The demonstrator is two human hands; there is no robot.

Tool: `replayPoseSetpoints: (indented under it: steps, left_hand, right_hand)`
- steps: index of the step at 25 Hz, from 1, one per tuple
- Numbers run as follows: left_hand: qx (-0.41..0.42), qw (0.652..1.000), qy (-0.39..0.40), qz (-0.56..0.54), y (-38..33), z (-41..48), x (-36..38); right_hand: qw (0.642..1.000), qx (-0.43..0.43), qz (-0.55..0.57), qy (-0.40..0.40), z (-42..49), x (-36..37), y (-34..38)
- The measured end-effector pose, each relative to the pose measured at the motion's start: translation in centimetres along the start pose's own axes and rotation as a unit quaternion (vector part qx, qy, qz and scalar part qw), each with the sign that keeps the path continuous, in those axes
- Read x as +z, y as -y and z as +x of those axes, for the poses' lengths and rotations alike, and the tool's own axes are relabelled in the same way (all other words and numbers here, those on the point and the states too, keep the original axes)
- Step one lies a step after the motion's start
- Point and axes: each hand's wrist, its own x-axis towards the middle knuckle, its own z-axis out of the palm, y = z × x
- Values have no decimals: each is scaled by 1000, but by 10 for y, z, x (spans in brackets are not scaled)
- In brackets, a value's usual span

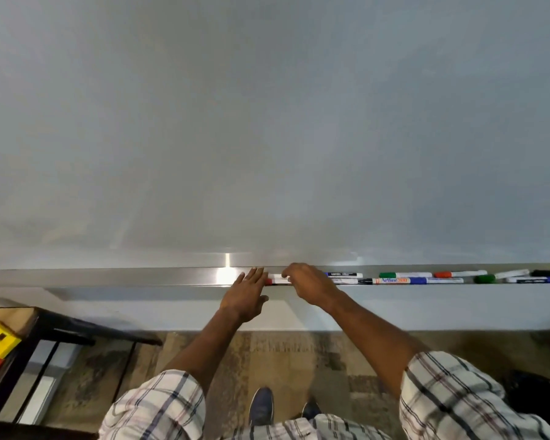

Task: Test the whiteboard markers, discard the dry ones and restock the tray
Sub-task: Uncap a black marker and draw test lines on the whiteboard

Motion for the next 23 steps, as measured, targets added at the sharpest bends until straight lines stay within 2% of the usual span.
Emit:
replayPoseSetpoints:
  steps: [4,11,17,23]
  left_hand:
    - [32,998,-27,-41,19,12,-2]
    - [49,998,0,-48,48,30,4]
    - [79,994,-19,-66,63,41,8]
    - [54,986,-53,-149,65,47,12]
  right_hand:
    - [1000,12,-20,3,19,5,1]
    - [998,48,-47,16,44,26,8]
    - [997,50,-54,21,53,35,14]
    - [996,6,-83,-3,56,34,15]
